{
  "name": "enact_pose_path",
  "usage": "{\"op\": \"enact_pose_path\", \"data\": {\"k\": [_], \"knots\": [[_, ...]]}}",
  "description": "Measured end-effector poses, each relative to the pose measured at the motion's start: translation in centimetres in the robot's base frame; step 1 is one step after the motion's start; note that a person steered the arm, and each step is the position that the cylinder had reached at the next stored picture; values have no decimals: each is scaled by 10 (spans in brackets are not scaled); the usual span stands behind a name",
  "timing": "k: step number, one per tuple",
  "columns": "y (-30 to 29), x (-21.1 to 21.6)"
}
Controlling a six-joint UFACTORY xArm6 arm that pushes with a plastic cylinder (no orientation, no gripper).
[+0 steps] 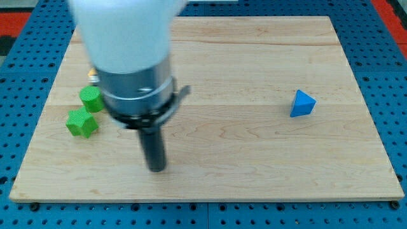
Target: Place the green star towards the cube
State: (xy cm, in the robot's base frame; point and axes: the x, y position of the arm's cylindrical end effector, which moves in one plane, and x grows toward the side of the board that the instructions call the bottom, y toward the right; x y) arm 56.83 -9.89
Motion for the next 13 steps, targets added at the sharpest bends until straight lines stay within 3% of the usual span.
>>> {"op": "enact_pose_path", "data": {"k": [3,5,7,13], "knots": [[-157,-12],[-176,-66],[-117,-81],[110,-53]]}}
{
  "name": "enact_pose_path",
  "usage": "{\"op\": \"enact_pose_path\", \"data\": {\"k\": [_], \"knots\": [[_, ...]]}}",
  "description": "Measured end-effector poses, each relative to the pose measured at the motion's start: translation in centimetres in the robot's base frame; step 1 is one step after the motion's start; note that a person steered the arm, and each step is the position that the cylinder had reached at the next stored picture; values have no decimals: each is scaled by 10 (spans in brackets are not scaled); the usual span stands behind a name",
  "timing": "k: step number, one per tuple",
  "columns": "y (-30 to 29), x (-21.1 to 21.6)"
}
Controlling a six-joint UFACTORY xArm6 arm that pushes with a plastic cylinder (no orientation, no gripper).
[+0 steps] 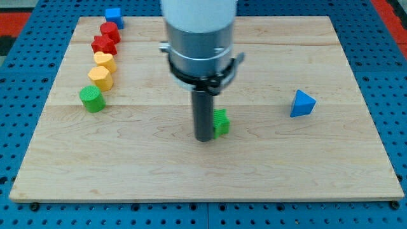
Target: Place the green star towards the cube
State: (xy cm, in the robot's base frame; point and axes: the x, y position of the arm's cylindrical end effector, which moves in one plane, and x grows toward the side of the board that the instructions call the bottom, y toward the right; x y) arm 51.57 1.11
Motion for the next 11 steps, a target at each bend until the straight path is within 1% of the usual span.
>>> {"op": "enact_pose_path", "data": {"k": [1,2,3,4,5,7,9,10,11], "knots": [[30,1],[36,-9],[33,7],[-1,11],[-8,-6],[11,-47],[23,-63],[17,-44],[16,-13]]}}
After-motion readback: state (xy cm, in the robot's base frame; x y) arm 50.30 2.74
